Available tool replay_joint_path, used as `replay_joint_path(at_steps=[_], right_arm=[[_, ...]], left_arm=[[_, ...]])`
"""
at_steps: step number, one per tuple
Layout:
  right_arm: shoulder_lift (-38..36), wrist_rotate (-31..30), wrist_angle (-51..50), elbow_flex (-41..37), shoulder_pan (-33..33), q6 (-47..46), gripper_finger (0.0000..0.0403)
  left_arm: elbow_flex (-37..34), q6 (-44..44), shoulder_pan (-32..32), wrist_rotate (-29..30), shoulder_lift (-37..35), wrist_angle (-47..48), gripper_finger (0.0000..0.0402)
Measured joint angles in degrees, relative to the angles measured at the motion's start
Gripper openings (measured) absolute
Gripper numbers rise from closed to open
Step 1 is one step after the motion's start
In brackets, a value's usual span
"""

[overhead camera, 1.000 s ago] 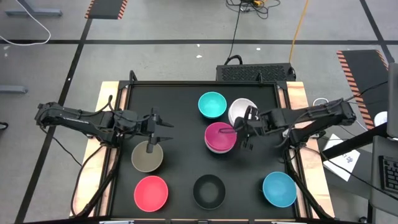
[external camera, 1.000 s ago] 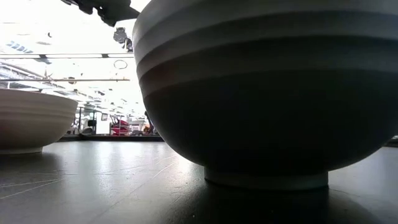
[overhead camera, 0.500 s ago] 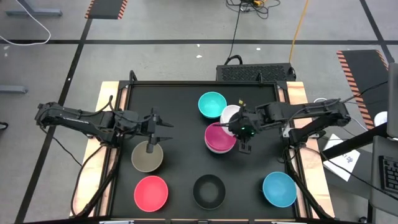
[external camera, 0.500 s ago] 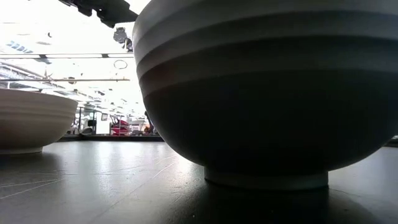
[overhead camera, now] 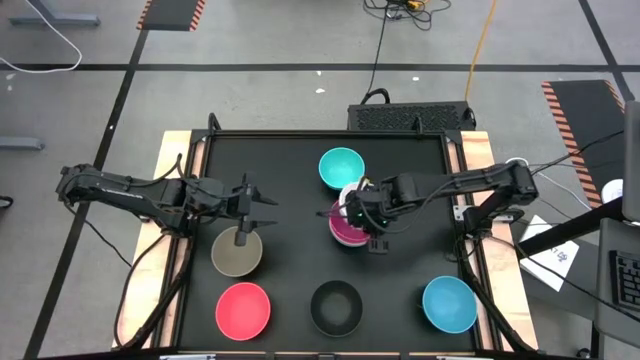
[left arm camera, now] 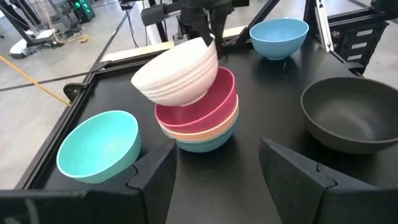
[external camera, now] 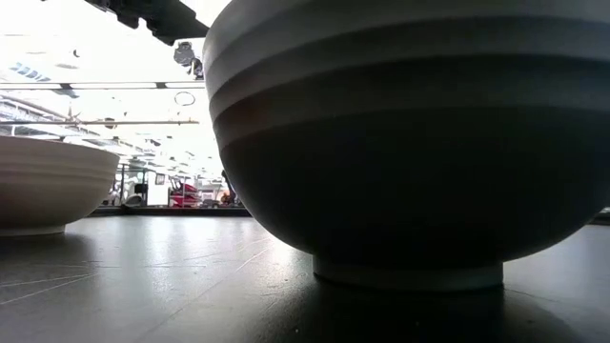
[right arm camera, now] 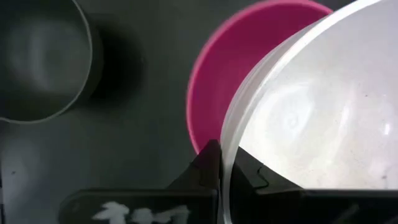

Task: Nest bowls inside each other
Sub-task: Stack the white bowl on top of the pink bowl

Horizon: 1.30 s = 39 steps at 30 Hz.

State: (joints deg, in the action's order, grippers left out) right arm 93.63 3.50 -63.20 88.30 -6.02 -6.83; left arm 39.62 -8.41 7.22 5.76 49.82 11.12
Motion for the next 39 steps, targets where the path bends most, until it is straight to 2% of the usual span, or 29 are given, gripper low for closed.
replay_joint_path(at_steps=[4, 10, 17, 25, 32, 39], right_arm=[[2.90, 2.33, -0.95, 2.30, -0.09, 0.86, 0.0000], [6.88, 2.38, -0.93, 2.40, -0.65, 0.66, 0.0000], [11.32, -1.13, -1.09, 2.68, -2.02, 0.09, 0.0000], [11.31, -5.27, -0.32, 2.51, -3.08, -2.42, 0.0000], [11.33, -5.66, 1.27, 2.40, -3.47, -2.34, 0.0002], [10.58, -4.93, 1.64, 2.26, -3.46, -1.18, 0.0046]], left_arm=[[-0.01, 0.16, 0.00, -0.18, 0.00, -0.11, 0.0230], [-0.01, 0.14, 0.00, -0.20, -0.02, -0.21, 0.0230], [-0.01, 0.27, 0.01, -0.30, 0.00, -0.28, 0.0230], [-0.01, 0.95, 0.02, -0.67, -0.01, -0.73, 0.0230], [-0.01, 1.02, 0.02, -0.81, 0.00, -1.18, 0.0230], [-0.01, 1.44, 0.02, -1.59, -0.01, -1.15, 0.0230]])
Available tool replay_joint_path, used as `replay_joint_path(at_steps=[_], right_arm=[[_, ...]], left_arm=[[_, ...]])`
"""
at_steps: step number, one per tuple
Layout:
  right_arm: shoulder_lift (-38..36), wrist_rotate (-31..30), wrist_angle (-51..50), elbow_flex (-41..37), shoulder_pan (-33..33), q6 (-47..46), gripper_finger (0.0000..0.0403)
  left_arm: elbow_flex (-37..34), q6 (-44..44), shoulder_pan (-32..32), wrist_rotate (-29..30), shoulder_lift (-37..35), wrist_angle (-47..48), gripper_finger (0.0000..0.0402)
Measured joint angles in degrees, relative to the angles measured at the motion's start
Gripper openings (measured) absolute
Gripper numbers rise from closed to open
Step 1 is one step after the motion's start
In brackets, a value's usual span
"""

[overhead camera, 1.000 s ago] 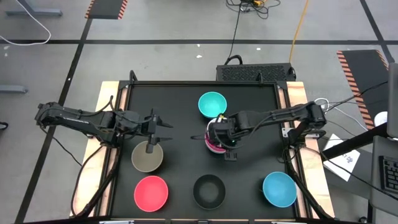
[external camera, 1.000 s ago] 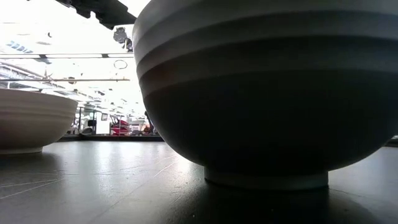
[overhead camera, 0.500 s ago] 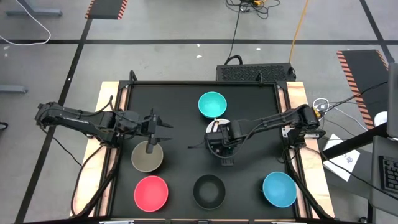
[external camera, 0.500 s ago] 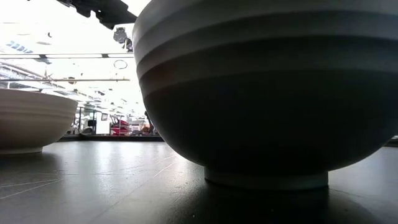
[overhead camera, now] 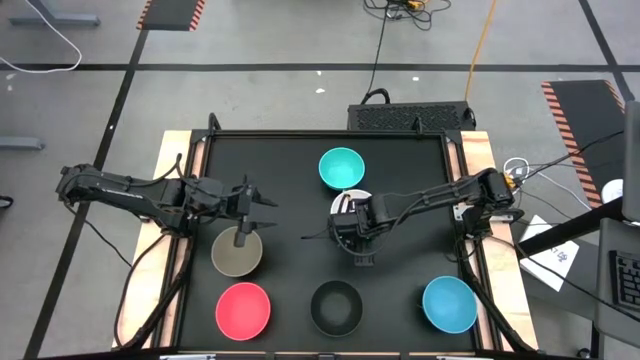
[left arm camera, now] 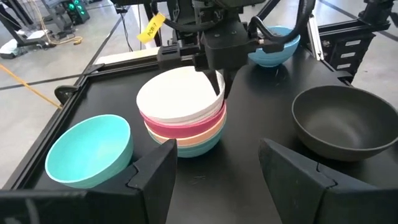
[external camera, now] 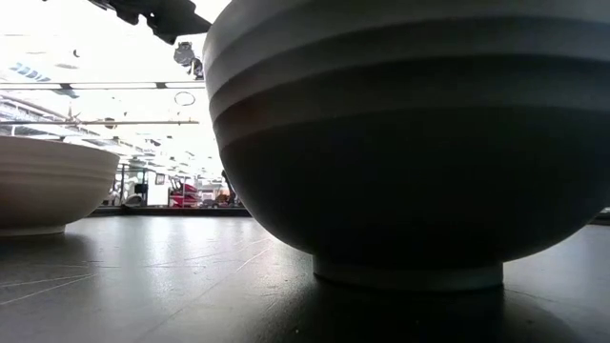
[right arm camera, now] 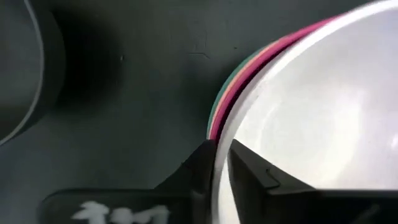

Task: Nest bowls inside each other
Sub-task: Stack the white bowl on top of the pink bowl, then stack the gray bowl on top of the white bowl

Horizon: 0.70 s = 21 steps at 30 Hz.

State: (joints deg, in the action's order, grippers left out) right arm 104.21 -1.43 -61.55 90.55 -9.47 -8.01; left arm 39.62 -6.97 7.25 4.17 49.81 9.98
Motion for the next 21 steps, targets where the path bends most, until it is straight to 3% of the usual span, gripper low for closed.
replay_joint_path(at_steps=[12, 16, 21], right_arm=[[-7.31, -0.02, 2.47, -0.01, 0.00, -0.96, 0.0126], [-13.01, -3.08, 5.50, -0.73, -0.47, -0.43, 0.0140], [-23.68, -7.64, 14.06, -8.04, -2.52, 1.96, 0.0144]], left_arm=[[0.00, -0.01, 0.00, -1.20, -0.01, 0.02, 0.0230], [0.00, 1.65, 0.00, 0.62, -0.01, 1.21, 0.0230], [1.23, 8.88, 0.00, 3.33, -1.65, 9.53, 0.0230]])
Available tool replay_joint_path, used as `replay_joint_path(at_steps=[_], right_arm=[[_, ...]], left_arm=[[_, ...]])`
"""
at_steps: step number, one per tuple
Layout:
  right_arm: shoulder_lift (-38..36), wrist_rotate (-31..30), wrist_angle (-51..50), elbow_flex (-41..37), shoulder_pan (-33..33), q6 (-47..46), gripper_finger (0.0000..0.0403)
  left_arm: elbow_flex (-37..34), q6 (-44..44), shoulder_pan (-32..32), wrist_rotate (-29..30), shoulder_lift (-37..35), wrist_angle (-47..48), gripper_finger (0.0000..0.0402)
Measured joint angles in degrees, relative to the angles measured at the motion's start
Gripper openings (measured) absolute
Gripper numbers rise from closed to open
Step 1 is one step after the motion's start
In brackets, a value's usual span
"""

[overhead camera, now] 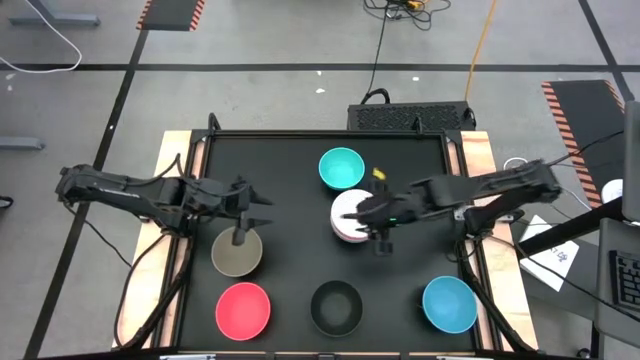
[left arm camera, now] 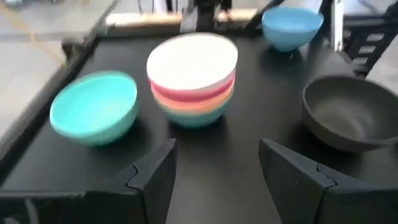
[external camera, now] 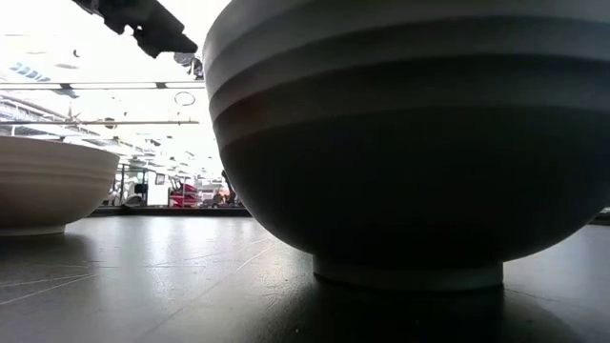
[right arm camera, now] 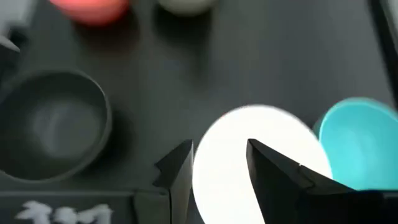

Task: Nest bowls inside each other
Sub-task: Stack the gray bowl on top of the white bowl

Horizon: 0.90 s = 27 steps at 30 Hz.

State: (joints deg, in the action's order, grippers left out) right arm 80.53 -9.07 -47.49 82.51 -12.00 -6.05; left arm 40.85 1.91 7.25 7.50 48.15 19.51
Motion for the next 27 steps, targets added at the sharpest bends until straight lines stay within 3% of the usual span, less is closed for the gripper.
replay_joint_path(at_steps=[8, 13, 17, 21, 27], right_arm=[[-21.15, -4.76, 15.78, -22.11, -3.23, -1.55, 0.0144], [-28.05, -4.28, 22.77, -33.15, -3.24, -5.44, 0.0144], [-29.64, -4.23, 26.98, -36.36, -3.86, -5.63, 0.0144], [-29.10, -2.95, 29.16, -36.80, -4.19, -3.26, 0.0144], [-29.09, -2.66, 29.84, -36.80, -4.14, -2.00, 0.0144]], left_arm=[[6.27, 6.84, -0.01, 0.57, -5.85, 16.99, 0.0230], [7.72, 16.72, -1.98, 1.86, -7.74, 32.22, 0.0230], [6.37, 23.56, -3.22, -2.48, -6.24, 37.23, 0.0230], [4.45, 29.44, -4.45, -3.12, -1.72, 42.84, 0.0230], [3.49, 31.78, -5.40, -6.05, 2.75, 46.97, 0.0230]])
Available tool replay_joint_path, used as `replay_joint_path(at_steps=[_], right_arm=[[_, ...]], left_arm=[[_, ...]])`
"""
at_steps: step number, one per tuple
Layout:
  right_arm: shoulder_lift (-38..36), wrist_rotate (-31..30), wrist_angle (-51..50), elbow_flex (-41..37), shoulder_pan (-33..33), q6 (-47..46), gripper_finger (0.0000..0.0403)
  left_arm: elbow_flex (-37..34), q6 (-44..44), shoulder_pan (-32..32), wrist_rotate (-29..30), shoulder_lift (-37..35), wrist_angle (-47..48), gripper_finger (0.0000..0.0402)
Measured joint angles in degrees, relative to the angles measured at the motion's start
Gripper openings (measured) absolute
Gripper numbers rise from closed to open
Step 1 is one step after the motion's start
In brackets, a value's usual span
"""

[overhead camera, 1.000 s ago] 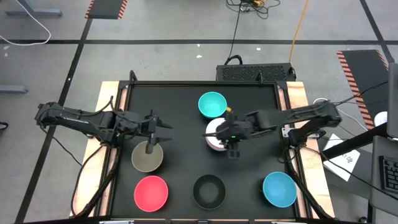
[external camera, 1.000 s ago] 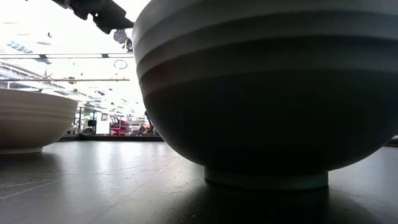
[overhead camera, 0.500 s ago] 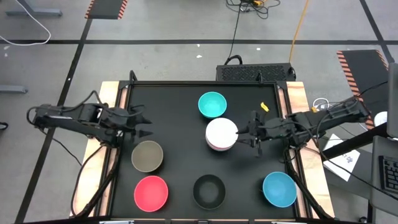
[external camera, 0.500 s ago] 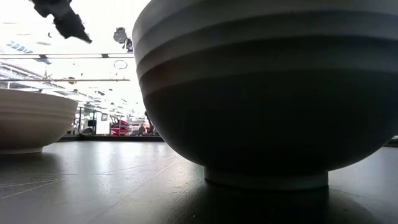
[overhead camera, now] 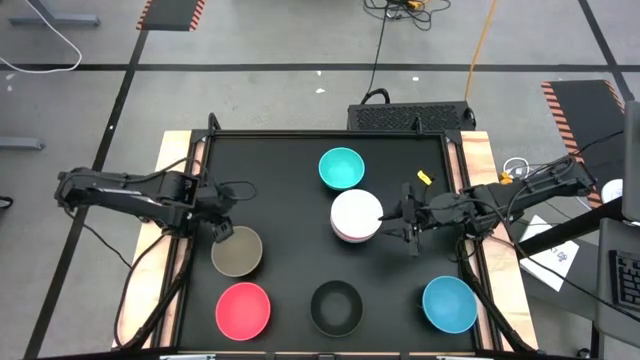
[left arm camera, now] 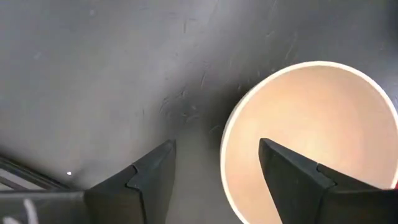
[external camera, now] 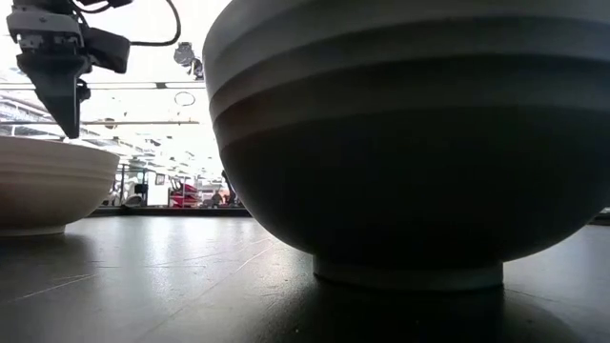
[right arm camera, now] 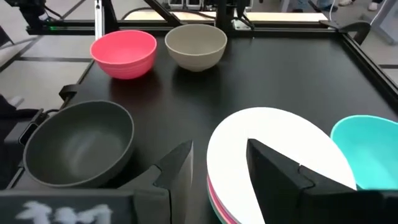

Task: Nest bowls inside each other
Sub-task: Stack the gray bowl on top of the white bowl

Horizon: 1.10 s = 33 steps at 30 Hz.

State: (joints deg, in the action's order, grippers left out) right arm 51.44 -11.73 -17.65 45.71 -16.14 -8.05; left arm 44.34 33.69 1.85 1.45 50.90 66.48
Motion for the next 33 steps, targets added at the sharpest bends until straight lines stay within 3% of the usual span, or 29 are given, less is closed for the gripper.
replay_joint_path(at_steps=[9, 20, 33], right_arm=[[0.00, 4.31, -0.61, 0.02, -0.10, -1.70, 0.0144], [0.00, 4.57, 1.45, 0.02, -0.09, -1.75, 0.0144], [0.00, 4.57, 2.84, 0.04, -0.09, -1.77, 0.0144]], left_arm=[[0.02, 1.16, 1.06, -8.07, 0.21, -0.24, 0.0230], [0.02, 5.46, 2.04, -8.06, 0.21, -0.13, 0.0233], [0.04, 6.86, 3.23, -11.99, 9.01, 0.15, 0.0303]])
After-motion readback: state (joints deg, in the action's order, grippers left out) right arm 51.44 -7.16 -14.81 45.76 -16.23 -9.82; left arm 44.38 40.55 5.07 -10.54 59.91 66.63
